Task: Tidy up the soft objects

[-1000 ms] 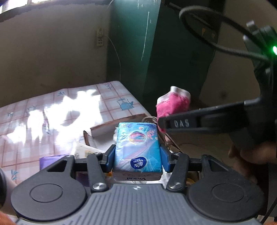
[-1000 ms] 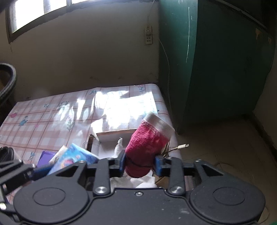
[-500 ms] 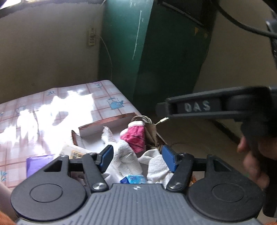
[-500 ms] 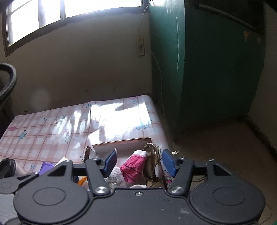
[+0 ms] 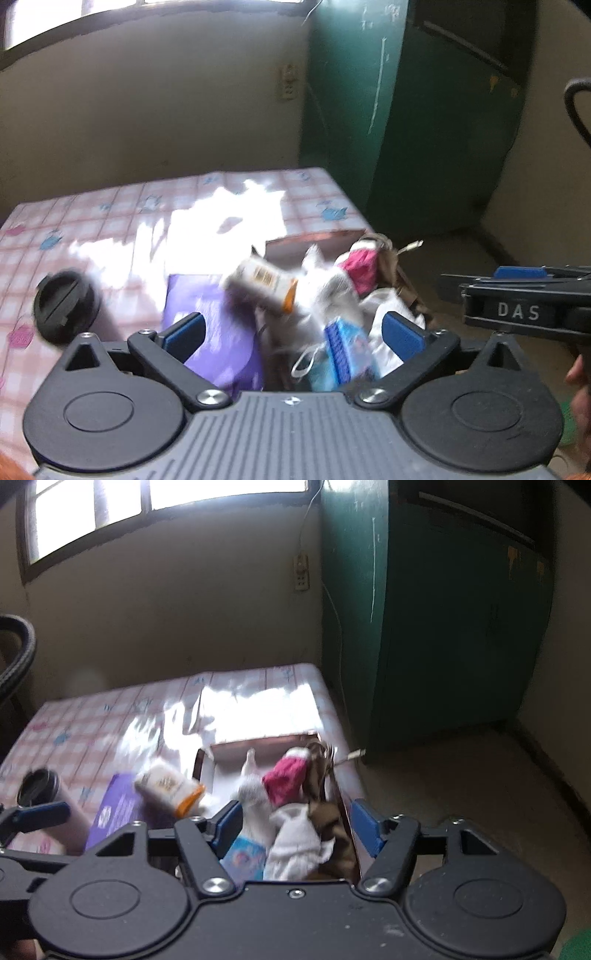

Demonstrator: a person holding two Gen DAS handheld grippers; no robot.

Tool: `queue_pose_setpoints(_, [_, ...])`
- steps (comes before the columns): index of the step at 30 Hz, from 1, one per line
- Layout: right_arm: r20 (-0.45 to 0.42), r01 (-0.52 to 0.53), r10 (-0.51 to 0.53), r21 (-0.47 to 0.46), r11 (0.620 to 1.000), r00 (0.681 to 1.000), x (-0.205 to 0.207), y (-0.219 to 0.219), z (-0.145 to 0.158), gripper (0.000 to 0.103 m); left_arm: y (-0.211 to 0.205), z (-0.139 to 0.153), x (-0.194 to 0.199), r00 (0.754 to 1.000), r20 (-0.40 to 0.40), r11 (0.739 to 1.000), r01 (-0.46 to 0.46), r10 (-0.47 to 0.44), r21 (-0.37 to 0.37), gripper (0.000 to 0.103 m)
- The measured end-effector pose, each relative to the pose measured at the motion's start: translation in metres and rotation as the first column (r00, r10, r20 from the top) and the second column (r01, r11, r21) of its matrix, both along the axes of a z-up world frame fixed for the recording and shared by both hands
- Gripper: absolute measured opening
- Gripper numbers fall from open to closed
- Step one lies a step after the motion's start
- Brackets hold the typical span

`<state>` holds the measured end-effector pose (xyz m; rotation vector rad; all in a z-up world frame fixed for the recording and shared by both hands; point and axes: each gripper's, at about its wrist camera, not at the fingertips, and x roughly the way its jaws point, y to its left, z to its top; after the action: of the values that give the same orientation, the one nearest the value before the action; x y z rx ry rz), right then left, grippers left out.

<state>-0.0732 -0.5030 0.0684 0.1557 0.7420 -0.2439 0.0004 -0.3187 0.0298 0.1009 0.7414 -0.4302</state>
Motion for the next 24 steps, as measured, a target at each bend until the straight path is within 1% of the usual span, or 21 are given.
queue_pose_setpoints(2, [-0.015, -0.005, 0.005, -0.003, 1.0, 1.0, -0.009, 0.006, -0.003, 0.077, 0.005, -0.005, -0.005, 0.999, -0.025, 1.0, -0.024, 0.024, 0.006, 0.103])
queue_pose_setpoints(5, [-0.044, -0.01, 0.009, -0.012, 1.0, 0.999, -0.017, 0.011, -0.008, 0.077, 0.009, -0.014, -0.009, 0.998, -0.058, 1.0, -0.027, 0.027, 0.012, 0.103])
queue_pose_setpoints(9, [-0.067, -0.004, 0.003, -0.013, 1.0, 0.998, -0.026, 0.013, -0.013, 0.077, 0.009, -0.023, -0.015, 0.998, -0.054, 0.999, -0.022, 0.024, 0.045, 0.103])
queue_pose_setpoints(13, [-0.088, -0.002, 0.0, -0.014, 1.0, 0.996, -0.031, 0.012, -0.02, 0.077, 0.01, -0.028, -0.019, 0.997, -0.074, 0.998, -0.036, 0.039, 0.042, 0.103])
queue_pose_setpoints(16, [-0.11, 0.0, -0.001, -0.012, 1.0, 0.994, -0.034, 0.011, -0.026, 0.077, 0.009, -0.031, -0.023, 0.996, -0.076, 0.998, -0.036, 0.04, 0.057, 0.103])
queue_pose_setpoints(20, [-0.134, 0.002, -0.003, -0.005, 1.0, 0.991, -0.035, 0.009, -0.036, 0.077, 0.008, -0.037, -0.023, 0.993, -0.11, 0.997, -0.042, 0.049, 0.057, 0.103])
queue_pose_setpoints(24, [-0.147, 0.002, -0.002, 0.0, 1.0, 0.989, -0.036, 0.009, -0.041, 0.077, 0.007, -0.042, -0.023, 0.991, -0.12, 0.997, -0.047, 0.054, 0.061, 0.103])
